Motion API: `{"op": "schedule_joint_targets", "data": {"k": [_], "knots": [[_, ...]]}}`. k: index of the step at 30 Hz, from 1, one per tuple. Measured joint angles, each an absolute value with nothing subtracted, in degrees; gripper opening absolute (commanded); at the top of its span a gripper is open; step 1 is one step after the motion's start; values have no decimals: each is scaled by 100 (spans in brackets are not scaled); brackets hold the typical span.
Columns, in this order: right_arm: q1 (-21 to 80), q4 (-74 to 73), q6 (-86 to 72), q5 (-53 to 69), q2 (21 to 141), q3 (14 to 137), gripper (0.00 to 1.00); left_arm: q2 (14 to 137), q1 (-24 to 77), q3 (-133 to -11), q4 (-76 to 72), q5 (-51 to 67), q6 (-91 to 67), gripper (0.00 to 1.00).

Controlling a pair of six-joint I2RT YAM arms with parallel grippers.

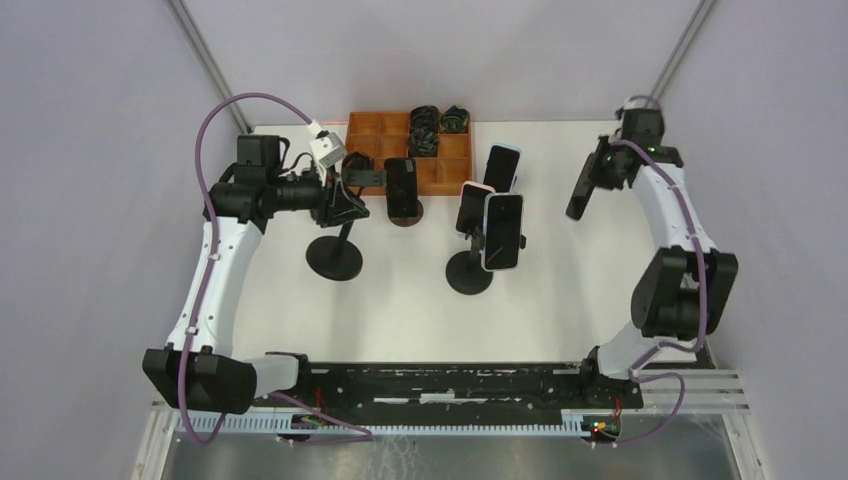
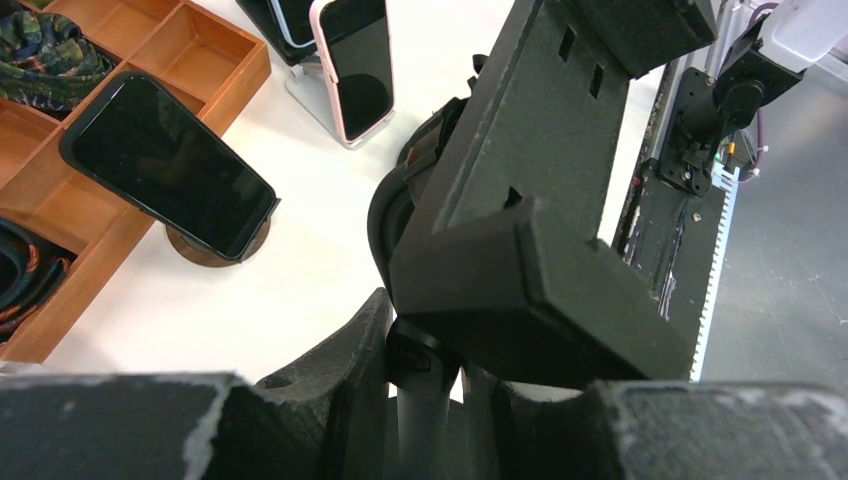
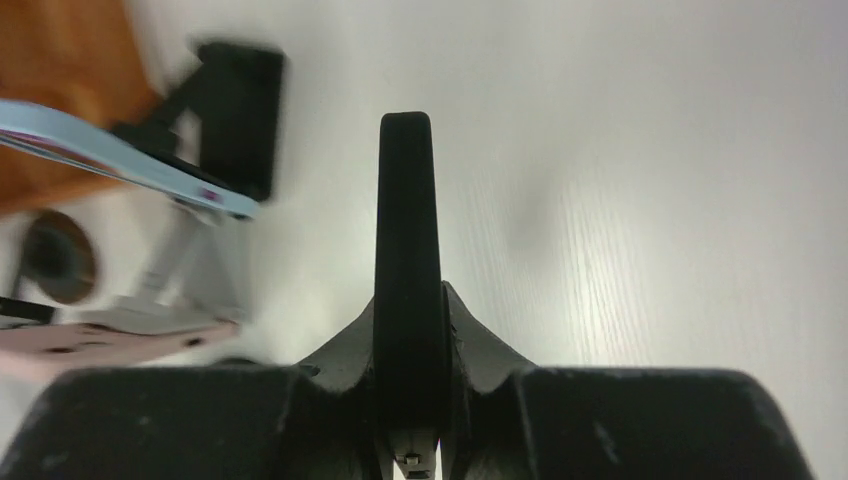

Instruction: Remove the phone from the phone stand

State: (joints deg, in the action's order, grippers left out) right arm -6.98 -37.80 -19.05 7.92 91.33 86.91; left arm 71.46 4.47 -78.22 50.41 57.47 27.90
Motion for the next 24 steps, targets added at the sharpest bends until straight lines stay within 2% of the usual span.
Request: {"op": "schedule_joint_targets", "data": {"k": [3, 6, 16, 22, 24], "knots": [[-550, -3997, -1717, 670, 9804, 8099, 0, 7164, 447, -7824, 5041, 5747, 2790, 2], [-285, -4187, -1546, 576, 10344, 8090, 0, 7164, 447, -7824, 5039, 5747, 2790, 2], [239, -4338, -1142, 701, 11511, 9284, 0, 7196, 447, -7817, 5039, 5747, 2794, 2], [263, -4311, -998, 810, 11721, 9382, 0, 7236, 447, -7802, 5039, 5752, 2794, 2], [266, -4281, -954, 834, 11719, 9360, 8, 7251, 447, -7800, 5039, 5749, 2797, 2]]}}
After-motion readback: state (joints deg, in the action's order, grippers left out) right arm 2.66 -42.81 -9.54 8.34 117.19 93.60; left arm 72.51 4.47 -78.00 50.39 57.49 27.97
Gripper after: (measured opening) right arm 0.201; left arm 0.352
